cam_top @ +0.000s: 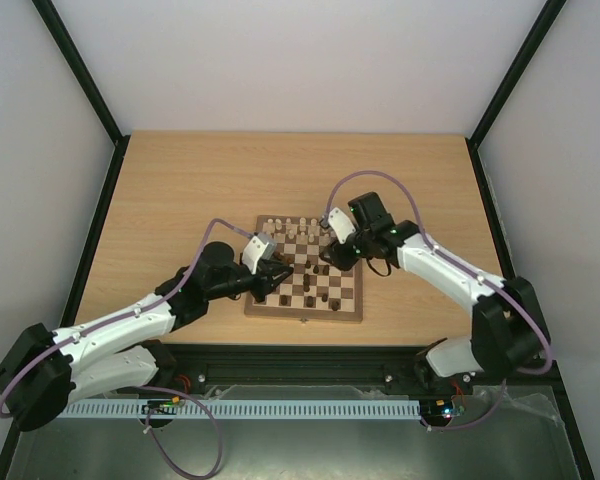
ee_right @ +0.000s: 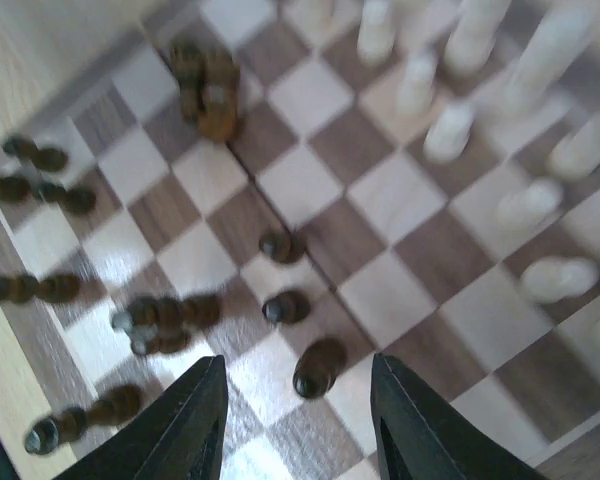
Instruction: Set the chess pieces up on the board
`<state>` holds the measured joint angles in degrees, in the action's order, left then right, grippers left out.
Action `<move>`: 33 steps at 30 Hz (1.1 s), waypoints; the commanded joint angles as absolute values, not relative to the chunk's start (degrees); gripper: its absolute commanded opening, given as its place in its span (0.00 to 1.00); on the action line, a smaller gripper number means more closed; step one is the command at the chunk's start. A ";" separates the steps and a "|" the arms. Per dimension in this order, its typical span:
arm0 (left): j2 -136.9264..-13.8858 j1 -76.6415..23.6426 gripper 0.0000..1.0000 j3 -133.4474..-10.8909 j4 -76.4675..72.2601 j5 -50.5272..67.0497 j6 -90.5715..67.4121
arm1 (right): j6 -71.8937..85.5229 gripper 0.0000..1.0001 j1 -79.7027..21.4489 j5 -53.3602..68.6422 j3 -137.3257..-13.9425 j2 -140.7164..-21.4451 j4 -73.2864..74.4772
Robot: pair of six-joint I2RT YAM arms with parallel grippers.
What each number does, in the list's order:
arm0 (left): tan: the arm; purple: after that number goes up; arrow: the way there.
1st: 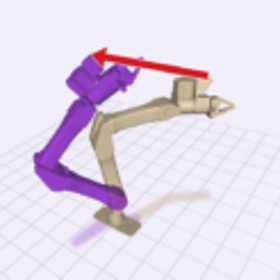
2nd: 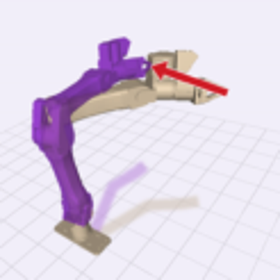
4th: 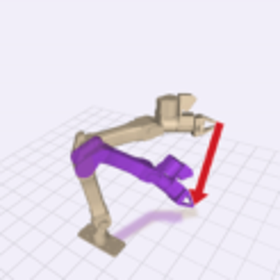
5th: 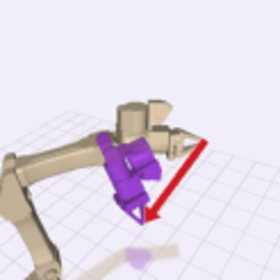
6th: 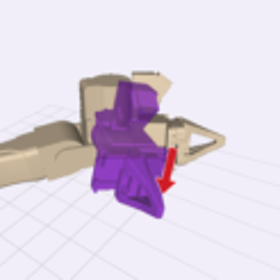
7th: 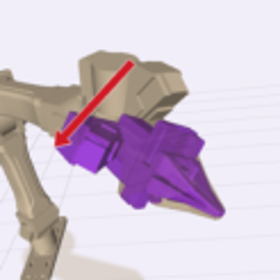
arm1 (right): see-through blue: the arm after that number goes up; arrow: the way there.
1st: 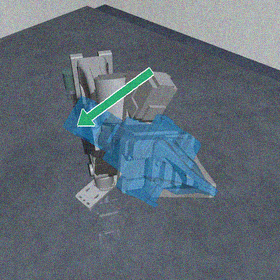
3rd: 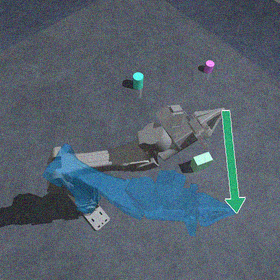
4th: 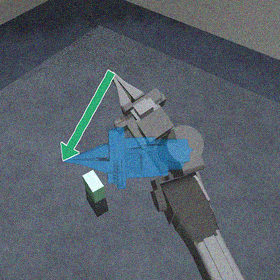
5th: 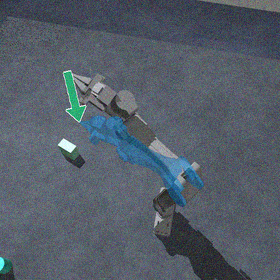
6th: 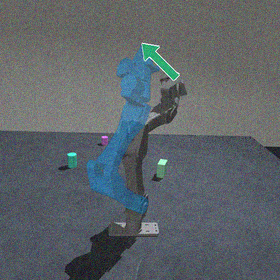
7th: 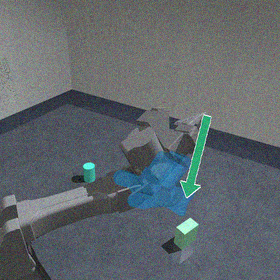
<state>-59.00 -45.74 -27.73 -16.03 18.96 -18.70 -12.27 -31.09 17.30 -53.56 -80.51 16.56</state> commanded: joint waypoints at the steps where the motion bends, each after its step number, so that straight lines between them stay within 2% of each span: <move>1: -57.62 -45.86 0.11 -30.41 -10.38 19.93 -18.81 | -12.67 0.41 -30.94 20.30 -55.62 -84.82 25.89; 9: -56.86 -45.86 0.11 -32.79 -4.50 19.14 -17.07 | -11.48 0.40 -30.94 18.89 -56.30 -88.91 24.54; 33: -58.39 -45.87 0.12 -33.06 -5.38 20.39 -16.95 | -10.01 0.08 -30.94 13.10 -56.31 -91.60 20.49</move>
